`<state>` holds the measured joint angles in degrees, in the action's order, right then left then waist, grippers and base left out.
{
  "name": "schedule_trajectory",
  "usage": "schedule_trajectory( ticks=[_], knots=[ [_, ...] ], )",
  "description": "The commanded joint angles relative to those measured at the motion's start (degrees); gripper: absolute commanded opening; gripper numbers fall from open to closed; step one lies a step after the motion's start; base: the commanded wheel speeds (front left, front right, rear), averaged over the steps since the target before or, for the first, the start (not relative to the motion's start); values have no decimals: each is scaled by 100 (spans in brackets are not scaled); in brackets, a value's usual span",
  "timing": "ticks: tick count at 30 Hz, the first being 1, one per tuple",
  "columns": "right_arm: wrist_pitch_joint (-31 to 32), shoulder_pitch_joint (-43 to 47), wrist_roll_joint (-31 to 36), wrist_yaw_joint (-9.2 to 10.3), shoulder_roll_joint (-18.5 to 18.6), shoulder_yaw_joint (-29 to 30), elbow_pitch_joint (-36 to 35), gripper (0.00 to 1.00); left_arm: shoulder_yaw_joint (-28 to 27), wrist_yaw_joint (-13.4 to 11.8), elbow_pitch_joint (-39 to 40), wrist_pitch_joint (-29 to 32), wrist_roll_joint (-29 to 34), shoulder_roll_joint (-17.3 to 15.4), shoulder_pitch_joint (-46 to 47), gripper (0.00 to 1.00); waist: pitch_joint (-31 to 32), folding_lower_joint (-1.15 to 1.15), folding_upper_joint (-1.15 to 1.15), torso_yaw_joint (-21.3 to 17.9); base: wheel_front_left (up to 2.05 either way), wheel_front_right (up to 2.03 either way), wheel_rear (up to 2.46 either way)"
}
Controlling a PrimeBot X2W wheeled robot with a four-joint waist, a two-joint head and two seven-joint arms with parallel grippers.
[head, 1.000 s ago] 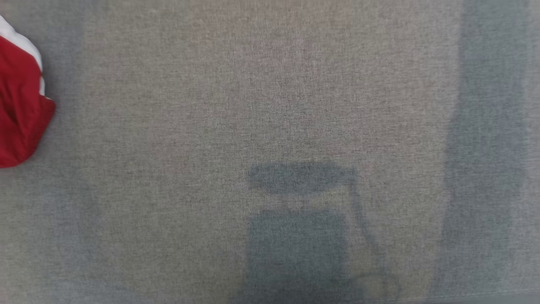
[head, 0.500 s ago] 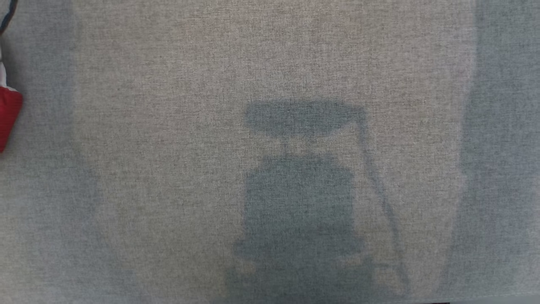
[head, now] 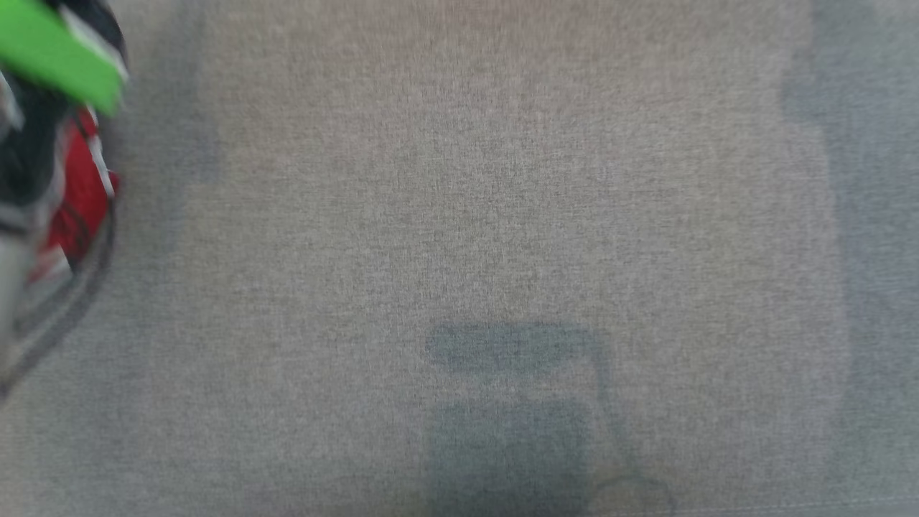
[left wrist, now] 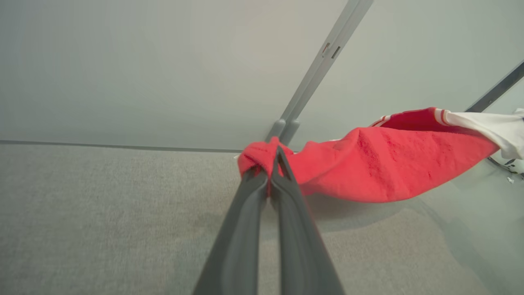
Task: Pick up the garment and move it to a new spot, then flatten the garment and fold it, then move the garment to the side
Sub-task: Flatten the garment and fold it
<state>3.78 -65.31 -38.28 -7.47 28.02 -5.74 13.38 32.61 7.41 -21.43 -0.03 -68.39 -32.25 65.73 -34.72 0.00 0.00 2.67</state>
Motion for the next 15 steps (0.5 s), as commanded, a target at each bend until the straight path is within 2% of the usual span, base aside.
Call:
schedule_trajectory(
  ticks=[1,3,7,8,13,15],
  knots=[
    [141,1127,-187,-3,63,243,-679,0,86,-30,578,-17,-195,-285,-937,0,940,0,0,-96,0,0,0],
    [247,2270,-184,-3,-5,527,-1261,0,138,-214,1176,-75,-359,-482,-1853,0,1224,0,0,-138,0,0,0],
    [433,4279,-91,-3,-544,1187,-2291,0,185,-776,2220,-461,-529,-888,-3515,0,1653,0,0,-197,0,0,0],
    [433,4279,-91,-3,-544,1187,-2291,0,185,-776,2220,-461,-529,-888,-3515,0,1653,0,0,-197,0,0,0],
    [653,6210,83,-4,-1358,1403,-3129,0,150,-1208,2910,-1005,-897,-997,-5091,0,1926,0,0,-245,0,0,0],
    [557,6725,259,-4,-1546,1345,-3156,0,139,-1244,2959,-1173,-1069,-842,-5515,0,1985,0,0,-258,0,0,0]
  ],
)
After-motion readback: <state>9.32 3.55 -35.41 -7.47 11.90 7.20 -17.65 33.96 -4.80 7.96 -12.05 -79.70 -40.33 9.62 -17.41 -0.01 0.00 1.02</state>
